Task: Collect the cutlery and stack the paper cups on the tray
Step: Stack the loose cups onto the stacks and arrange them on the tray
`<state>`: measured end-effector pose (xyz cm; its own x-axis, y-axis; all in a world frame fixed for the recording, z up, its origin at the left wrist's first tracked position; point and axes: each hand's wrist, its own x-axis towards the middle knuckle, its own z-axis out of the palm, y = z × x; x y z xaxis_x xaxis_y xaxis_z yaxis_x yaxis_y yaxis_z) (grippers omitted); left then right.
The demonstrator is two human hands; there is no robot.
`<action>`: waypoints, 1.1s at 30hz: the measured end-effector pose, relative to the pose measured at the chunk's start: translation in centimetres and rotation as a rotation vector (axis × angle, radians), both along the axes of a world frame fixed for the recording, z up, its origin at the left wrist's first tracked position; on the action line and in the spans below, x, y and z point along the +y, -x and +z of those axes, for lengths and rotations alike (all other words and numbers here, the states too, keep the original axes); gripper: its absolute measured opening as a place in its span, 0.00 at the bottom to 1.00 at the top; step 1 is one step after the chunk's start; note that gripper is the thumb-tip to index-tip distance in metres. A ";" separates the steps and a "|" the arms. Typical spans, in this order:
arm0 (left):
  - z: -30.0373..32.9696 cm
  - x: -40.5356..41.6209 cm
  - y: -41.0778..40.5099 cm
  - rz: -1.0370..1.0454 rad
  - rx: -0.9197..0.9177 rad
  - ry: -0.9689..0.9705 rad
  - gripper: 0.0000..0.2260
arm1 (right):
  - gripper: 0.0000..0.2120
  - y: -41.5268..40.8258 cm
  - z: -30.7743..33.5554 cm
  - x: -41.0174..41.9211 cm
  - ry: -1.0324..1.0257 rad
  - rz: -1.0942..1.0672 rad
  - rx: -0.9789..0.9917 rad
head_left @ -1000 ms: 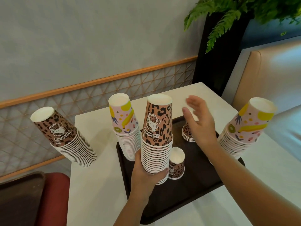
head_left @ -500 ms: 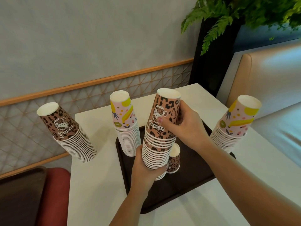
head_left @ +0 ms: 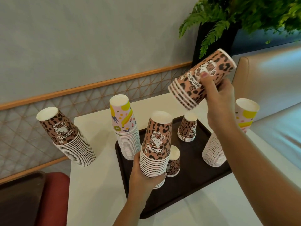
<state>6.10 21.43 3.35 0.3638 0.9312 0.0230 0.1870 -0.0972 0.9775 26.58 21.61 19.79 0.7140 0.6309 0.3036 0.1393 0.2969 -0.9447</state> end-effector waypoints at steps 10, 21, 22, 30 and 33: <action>-0.1 0.8 -0.3 0.014 0.039 -0.036 0.37 | 0.32 -4.4 -9.8 4.4 0.352 -0.287 -0.370; 0.1 1.1 -0.6 0.008 0.022 0.009 0.38 | 0.33 -3.5 -12.0 3.7 0.482 -0.244 -0.374; 0.1 1.0 -0.6 0.003 0.010 0.016 0.38 | 0.30 -2.5 -11.1 3.1 0.399 -0.231 -0.384; 0.9 0.2 -0.4 -0.004 -0.048 0.072 0.37 | 0.38 5.1 -5.2 -2.4 0.352 0.508 -0.309; 1.2 -0.1 -0.4 0.004 -0.048 0.089 0.37 | 0.34 5.8 -5.2 -2.6 0.421 0.509 -0.352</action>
<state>6.45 21.32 4.59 0.3600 0.9320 -0.0425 0.1404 -0.0091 0.9900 20.81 18.98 14.56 0.2080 0.9708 0.1197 0.3962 0.0283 -0.9177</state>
